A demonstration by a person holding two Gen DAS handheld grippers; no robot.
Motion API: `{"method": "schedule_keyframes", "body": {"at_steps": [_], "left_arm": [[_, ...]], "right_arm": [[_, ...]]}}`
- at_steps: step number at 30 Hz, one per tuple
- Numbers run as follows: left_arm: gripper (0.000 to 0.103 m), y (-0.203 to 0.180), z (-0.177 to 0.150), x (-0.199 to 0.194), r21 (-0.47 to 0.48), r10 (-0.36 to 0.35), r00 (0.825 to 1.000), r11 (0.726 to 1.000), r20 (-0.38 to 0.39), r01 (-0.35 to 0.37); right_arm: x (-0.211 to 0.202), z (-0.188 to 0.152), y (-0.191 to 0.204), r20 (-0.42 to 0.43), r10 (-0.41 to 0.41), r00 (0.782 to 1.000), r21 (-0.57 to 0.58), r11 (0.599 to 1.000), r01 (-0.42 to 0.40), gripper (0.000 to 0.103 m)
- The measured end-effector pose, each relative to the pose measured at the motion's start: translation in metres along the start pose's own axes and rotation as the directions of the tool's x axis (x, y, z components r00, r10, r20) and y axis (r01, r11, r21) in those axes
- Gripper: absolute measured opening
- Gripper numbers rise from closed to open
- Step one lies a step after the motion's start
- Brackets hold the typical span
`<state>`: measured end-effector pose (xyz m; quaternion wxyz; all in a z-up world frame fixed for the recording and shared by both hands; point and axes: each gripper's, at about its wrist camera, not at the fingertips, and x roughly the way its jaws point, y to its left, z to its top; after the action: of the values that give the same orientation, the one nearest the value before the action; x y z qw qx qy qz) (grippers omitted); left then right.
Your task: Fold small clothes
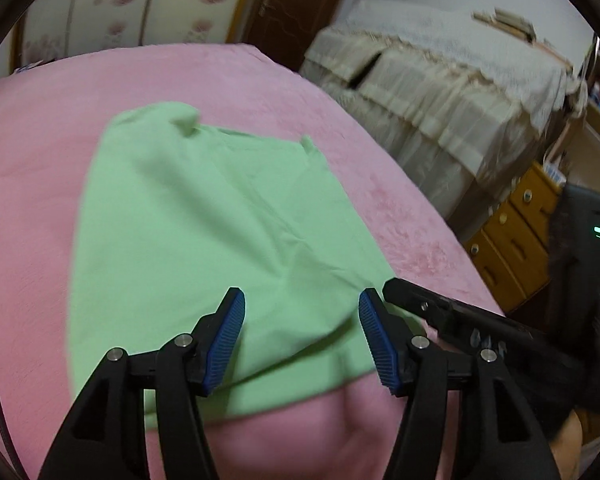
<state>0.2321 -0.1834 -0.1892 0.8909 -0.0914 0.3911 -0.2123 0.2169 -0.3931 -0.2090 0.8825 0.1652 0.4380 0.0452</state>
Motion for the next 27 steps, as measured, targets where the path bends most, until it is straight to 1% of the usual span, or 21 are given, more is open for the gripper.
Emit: {"method": "schedule_keyframes", "body": {"at_steps": [2, 4, 5, 6, 8, 9, 11, 13, 14, 17, 22, 27], "left_arm": [[0.064, 0.016, -0.006, -0.016, -0.025, 0.032, 0.999, 0.999, 0.024, -0.031], [0.064, 0.037, -0.016, -0.031, -0.065, 0.072, 0.997, 0.995, 0.028, -0.07], [0.064, 0.046, -0.021, -0.037, -0.086, 0.084, 0.996, 0.993, 0.019, -0.082], [0.064, 0.058, -0.027, -0.042, -0.109, 0.099, 0.995, 0.989, 0.006, -0.098], [0.064, 0.076, -0.037, -0.049, -0.15, 0.126, 0.992, 0.981, -0.005, -0.125], [0.064, 0.084, -0.043, -0.05, -0.168, 0.141, 0.99, 0.975, -0.016, -0.142], [0.064, 0.092, -0.048, -0.047, -0.185, 0.149, 0.988, 0.971, -0.036, -0.153], [0.064, 0.095, -0.053, -0.044, -0.193, 0.14, 0.989, 0.97, -0.048, -0.147], [0.064, 0.094, -0.055, -0.043, -0.189, 0.137, 0.989, 0.971, -0.049, -0.144], [0.064, 0.092, -0.059, -0.037, -0.158, 0.136, 0.99, 0.977, -0.048, -0.142], [0.064, 0.085, -0.06, -0.029, -0.133, 0.143, 0.988, 0.98, -0.054, -0.149], [0.064, 0.086, -0.06, -0.023, -0.14, 0.159, 0.986, 0.976, -0.058, -0.166]], "right_arm": [[0.002, 0.002, 0.003, -0.033, 0.069, 0.997, 0.016, 0.997, -0.069, 0.003], [0.008, 0.003, 0.005, -0.059, 0.123, 0.991, 0.04, 0.992, -0.121, 0.003], [0.01, 0.004, 0.004, -0.068, 0.138, 0.988, 0.056, 0.989, -0.134, 0.005], [0.012, 0.003, 0.003, -0.074, 0.149, 0.986, 0.071, 0.987, -0.144, 0.008], [0.012, 0.003, -0.002, -0.073, 0.169, 0.983, 0.114, 0.98, -0.16, 0.023], [0.01, 0.003, -0.003, -0.067, 0.179, 0.982, 0.129, 0.977, -0.169, 0.026], [0.004, 0.003, -0.006, -0.048, 0.188, 0.981, 0.15, 0.972, -0.179, 0.027], [-0.001, 0.002, -0.007, -0.037, 0.204, 0.978, 0.161, 0.968, -0.195, 0.028], [-0.003, 0.001, -0.008, -0.035, 0.227, 0.973, 0.171, 0.961, -0.218, 0.028], [-0.001, 0.0, -0.009, -0.038, 0.259, 0.965, 0.189, 0.95, -0.247, 0.031], [0.016, 0.001, -0.003, -0.078, 0.24, 0.968, 0.183, 0.958, -0.222, 0.031], [0.037, 0.006, 0.006, -0.098, 0.27, 0.958, 0.176, 0.952, -0.25, 0.031]]}}
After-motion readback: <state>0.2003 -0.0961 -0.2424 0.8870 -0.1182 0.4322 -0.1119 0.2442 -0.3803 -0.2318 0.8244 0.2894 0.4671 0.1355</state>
